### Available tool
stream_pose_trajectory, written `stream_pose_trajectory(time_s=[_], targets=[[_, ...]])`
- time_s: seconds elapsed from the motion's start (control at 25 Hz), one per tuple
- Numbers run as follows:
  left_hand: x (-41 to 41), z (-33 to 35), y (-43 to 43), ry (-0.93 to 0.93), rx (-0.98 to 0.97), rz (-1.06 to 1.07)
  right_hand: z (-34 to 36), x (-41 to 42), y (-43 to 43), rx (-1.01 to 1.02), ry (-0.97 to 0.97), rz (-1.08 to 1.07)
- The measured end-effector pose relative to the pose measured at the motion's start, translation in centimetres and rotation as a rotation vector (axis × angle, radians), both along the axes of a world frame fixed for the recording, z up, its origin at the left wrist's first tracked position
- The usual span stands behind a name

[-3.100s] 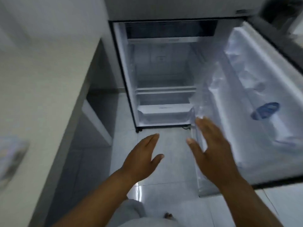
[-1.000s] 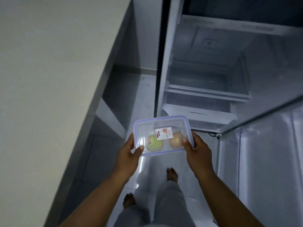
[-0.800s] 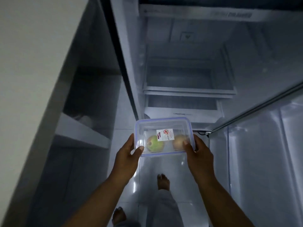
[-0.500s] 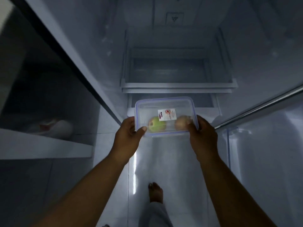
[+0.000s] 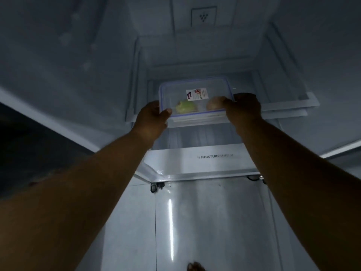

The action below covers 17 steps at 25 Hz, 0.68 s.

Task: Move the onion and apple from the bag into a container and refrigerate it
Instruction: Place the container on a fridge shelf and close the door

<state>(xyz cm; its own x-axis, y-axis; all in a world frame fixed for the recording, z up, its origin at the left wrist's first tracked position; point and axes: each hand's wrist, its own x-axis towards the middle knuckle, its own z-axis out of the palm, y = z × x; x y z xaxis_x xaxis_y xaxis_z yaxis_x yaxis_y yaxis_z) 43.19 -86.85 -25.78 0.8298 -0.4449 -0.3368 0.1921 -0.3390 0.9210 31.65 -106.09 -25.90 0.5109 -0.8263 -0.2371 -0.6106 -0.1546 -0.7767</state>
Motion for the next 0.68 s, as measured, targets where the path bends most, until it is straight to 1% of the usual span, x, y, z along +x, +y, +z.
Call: stream_pose_trajectory(time_s=[0.12,0.24,0.4,0.48,0.56,0.68], targets=[[2.4,-0.7,-2.0,-0.021,0.022,0.008,-0.2,2.3,-2.0,-0.075,0.041,0.048],[4.5,-1.3,-3.4,-0.024,0.038,0.013,-0.4,3.8,-3.3,-0.102,0.063,0.075],[5.6,-2.1,-4.1,-0.029,0.092,0.014,-0.7,4.7,-3.7,-0.164,0.142,0.068],[5.4,-2.1,-4.1,-0.071,0.133,0.010,-0.7,4.6,-3.3,-0.171,0.153,0.093],[4.1,-2.1,-3.4,-0.147,0.196,0.031,-0.4,3.5,-2.1,-0.119,0.126,0.078],[0.5,-1.1,-1.2,-0.221,0.191,0.092,0.0,-0.3,0.9,-0.121,0.031,0.050]])
